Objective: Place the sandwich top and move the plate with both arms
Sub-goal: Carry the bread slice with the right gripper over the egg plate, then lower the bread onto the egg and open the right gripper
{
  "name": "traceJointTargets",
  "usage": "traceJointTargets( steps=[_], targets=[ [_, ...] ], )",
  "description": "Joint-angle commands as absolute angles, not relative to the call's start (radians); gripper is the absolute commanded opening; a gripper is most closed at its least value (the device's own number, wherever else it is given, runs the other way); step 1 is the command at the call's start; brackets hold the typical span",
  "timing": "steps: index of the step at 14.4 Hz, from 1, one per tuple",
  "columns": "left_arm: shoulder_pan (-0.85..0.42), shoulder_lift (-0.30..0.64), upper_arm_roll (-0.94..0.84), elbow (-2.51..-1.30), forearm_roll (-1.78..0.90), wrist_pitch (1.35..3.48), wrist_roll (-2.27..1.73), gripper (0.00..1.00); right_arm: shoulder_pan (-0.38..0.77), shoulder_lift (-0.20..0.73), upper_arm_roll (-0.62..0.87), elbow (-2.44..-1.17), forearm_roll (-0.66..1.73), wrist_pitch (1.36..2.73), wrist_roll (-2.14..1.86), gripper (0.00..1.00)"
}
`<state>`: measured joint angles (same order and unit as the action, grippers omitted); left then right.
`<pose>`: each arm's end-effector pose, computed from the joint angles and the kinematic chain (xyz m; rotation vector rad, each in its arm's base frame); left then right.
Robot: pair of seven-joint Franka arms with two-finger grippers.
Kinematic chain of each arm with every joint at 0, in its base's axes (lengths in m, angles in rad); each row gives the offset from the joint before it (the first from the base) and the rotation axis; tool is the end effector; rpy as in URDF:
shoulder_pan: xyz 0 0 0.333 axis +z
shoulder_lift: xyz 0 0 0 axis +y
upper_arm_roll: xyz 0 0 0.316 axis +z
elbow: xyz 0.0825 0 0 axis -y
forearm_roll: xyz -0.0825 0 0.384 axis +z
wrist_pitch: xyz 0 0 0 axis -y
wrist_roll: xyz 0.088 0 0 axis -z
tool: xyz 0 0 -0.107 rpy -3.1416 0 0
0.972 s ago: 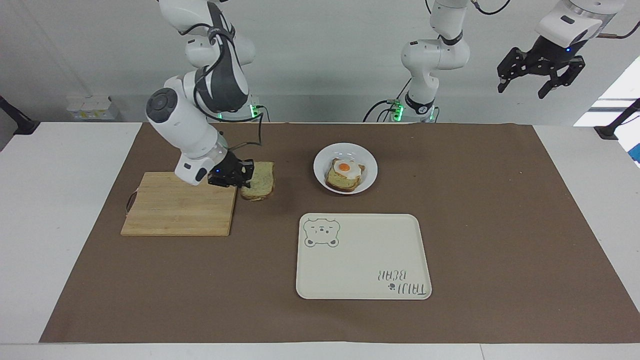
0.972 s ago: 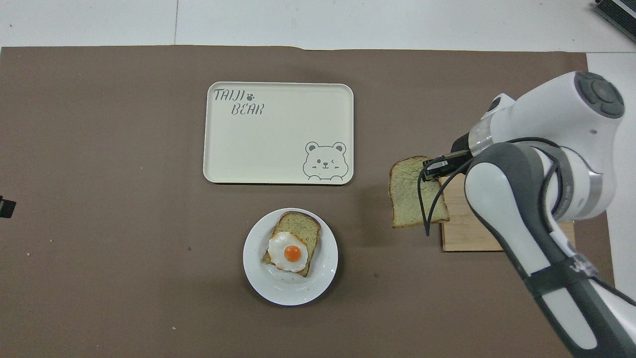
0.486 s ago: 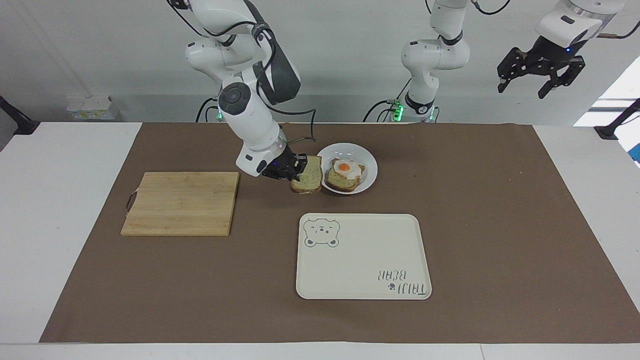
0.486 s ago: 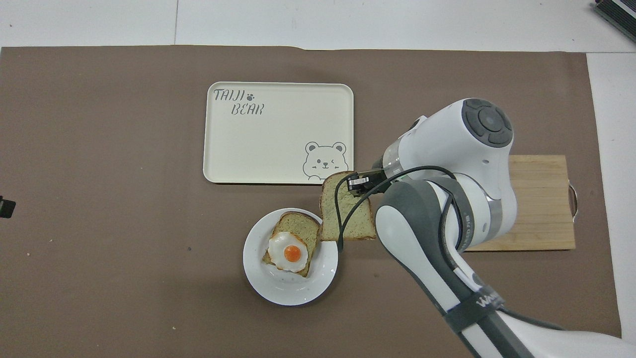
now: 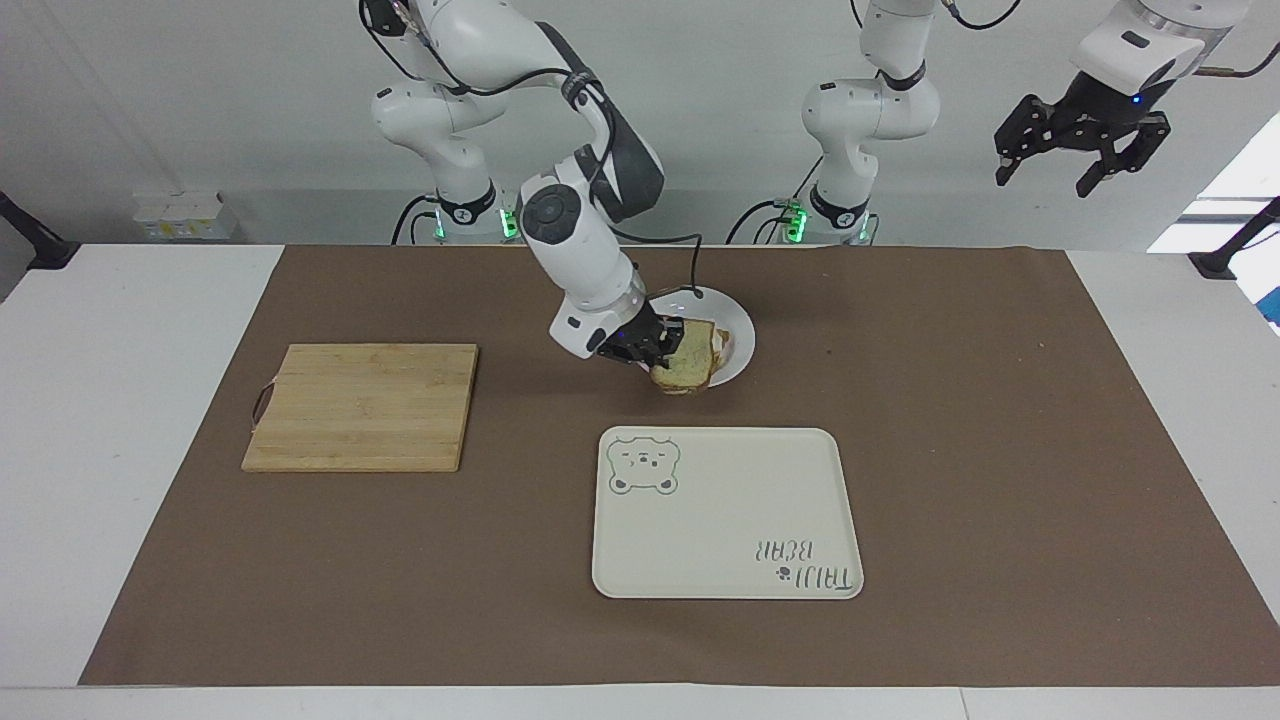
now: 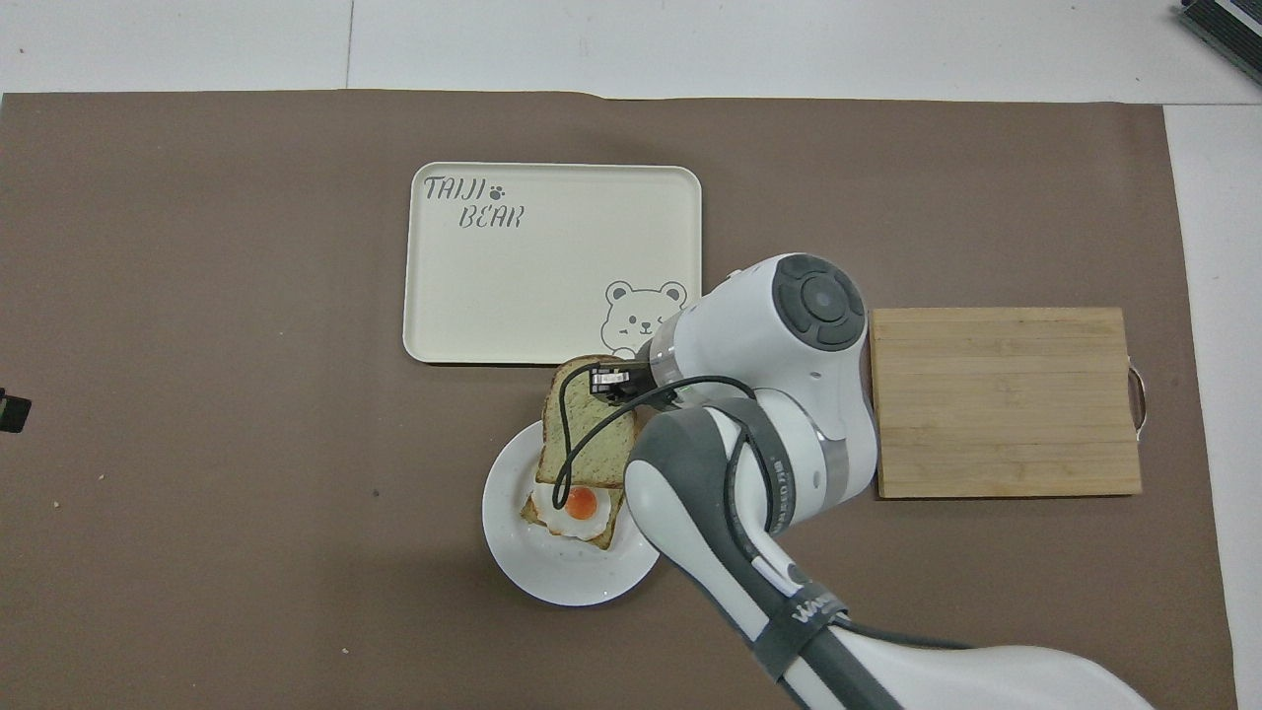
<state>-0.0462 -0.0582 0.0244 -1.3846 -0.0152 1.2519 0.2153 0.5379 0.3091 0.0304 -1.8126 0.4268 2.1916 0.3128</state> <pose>0.4963 -0.0123 0.7130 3.0937 -0.3753 -0.1132 0.5339 0.3569 0.3806 -2.7803 -0.0208 0.1318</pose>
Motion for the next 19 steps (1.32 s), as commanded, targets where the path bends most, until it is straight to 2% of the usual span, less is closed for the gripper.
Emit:
traceJointTargets(
  steps=[1,7,13,19],
  targets=[
    [-0.049,-0.075,0.026,-1.401,-0.005,1.253,0.207,1.0,0.552,0.321,0.029,-1.824,0.454,2.2,0.316,0.0],
    [-0.049,-0.075,0.026,-1.401,-0.005,1.253,0.207,1.0,0.569,0.333,0.029,-1.861,0.44,2.212,0.155,0.0],
    [-0.049,-0.075,0.026,-1.401,-0.005,1.253,0.207,1.0,0.571,0.336,0.029,-1.864,0.454,2.273,0.267,0.0],
    [-0.049,-0.075,0.026,-1.401,-0.005,1.253,0.207,1.0,0.569,0.336,0.028,-1.879,0.451,2.278,0.258,0.0]
  ],
)
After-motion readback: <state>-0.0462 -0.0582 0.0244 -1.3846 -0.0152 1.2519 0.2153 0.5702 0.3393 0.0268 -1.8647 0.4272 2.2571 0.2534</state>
